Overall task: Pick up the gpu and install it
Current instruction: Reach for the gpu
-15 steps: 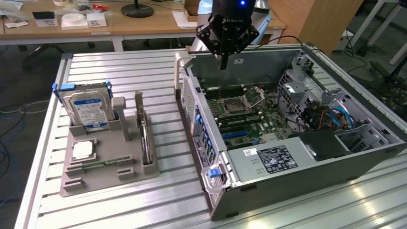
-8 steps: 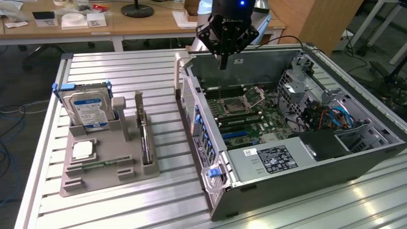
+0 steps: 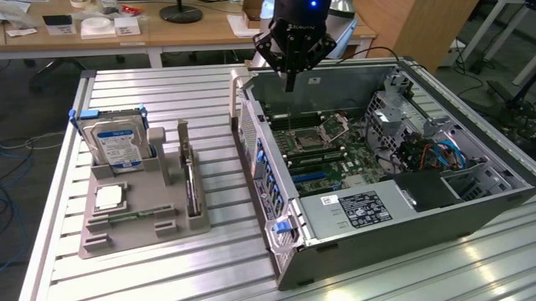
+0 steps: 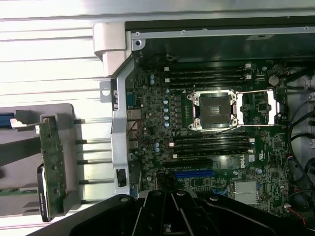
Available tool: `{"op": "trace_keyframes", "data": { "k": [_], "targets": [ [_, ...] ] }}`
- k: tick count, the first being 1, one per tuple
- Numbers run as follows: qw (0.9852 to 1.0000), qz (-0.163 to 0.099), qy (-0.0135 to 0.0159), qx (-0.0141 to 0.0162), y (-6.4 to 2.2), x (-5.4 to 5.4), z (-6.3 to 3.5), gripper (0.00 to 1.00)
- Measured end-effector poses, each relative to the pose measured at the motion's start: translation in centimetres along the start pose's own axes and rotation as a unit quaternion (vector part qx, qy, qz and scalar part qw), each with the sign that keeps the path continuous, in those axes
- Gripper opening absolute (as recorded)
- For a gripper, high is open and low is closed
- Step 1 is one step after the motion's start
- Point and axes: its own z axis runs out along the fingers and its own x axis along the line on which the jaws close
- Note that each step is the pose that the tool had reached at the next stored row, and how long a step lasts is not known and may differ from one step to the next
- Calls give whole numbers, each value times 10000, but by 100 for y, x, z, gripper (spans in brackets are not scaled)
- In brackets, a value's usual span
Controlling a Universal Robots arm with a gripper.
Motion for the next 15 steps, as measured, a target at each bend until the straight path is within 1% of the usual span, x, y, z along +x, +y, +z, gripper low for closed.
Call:
{"op": "trace_keyframes", "data": {
  "k": [15],
  "targets": [
    [10000,0,0,-1,-12,157,-4,10]
  ]
}}
